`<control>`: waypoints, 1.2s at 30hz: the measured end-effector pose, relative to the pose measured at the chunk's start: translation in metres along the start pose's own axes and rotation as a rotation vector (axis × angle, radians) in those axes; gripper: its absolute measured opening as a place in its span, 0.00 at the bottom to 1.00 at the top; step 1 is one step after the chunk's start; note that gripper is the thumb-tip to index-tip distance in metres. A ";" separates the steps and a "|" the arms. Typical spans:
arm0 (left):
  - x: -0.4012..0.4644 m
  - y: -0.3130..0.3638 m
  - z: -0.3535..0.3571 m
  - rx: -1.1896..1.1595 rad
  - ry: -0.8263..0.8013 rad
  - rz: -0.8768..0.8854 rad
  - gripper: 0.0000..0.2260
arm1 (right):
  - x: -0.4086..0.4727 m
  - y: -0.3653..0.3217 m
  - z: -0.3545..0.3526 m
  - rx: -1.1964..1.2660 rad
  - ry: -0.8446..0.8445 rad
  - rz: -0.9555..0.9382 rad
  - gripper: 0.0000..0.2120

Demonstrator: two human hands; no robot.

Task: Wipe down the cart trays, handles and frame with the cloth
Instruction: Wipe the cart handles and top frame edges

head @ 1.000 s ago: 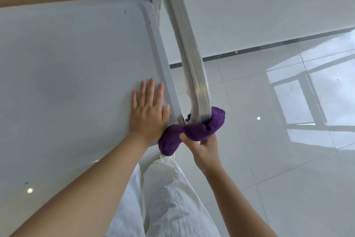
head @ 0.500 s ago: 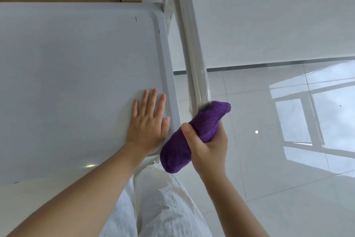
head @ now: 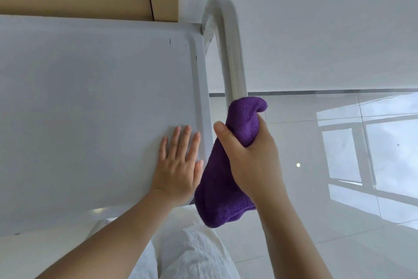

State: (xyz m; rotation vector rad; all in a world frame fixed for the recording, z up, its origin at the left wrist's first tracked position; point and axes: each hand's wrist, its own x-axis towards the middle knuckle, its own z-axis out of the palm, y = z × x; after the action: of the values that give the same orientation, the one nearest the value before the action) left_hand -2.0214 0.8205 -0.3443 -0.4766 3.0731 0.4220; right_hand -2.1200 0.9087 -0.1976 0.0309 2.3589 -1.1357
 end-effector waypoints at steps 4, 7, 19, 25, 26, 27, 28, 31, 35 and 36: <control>-0.001 0.001 0.008 0.028 -0.071 0.030 0.34 | 0.034 -0.026 -0.003 -0.082 -0.041 -0.005 0.19; 0.002 0.008 0.005 -0.025 -0.105 0.000 0.27 | 0.061 -0.043 -0.003 -0.127 -0.047 -0.015 0.20; 0.002 0.013 0.004 -0.076 -0.099 -0.029 0.25 | 0.139 -0.107 0.009 -0.196 -0.105 -0.037 0.17; 0.001 0.014 0.007 -0.070 -0.098 -0.032 0.25 | 0.164 -0.124 0.008 -0.084 -0.210 0.074 0.23; 0.002 0.014 0.008 -0.075 -0.099 -0.034 0.25 | 0.167 -0.127 0.007 -0.060 -0.225 0.093 0.23; 0.003 0.014 0.008 -0.078 -0.101 -0.035 0.25 | 0.171 -0.130 0.007 -0.043 -0.234 0.108 0.23; 0.004 0.014 0.008 -0.079 -0.100 -0.036 0.25 | 0.174 -0.133 0.007 -0.036 -0.246 0.124 0.24; 0.002 0.013 0.007 -0.075 -0.103 -0.038 0.25 | 0.182 -0.138 0.008 -0.025 -0.301 0.190 0.25; -0.002 0.011 0.006 -0.082 -0.091 -0.042 0.25 | 0.189 -0.147 0.007 0.049 -0.349 0.253 0.14; -0.002 0.010 0.006 -0.085 -0.085 -0.042 0.25 | 0.191 -0.147 0.007 0.095 -0.356 0.275 0.13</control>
State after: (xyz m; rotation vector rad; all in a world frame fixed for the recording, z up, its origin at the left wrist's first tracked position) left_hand -2.0226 0.8320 -0.3472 -0.5105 2.9672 0.5588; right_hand -2.3174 0.7705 -0.1825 0.1667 1.9193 -1.0224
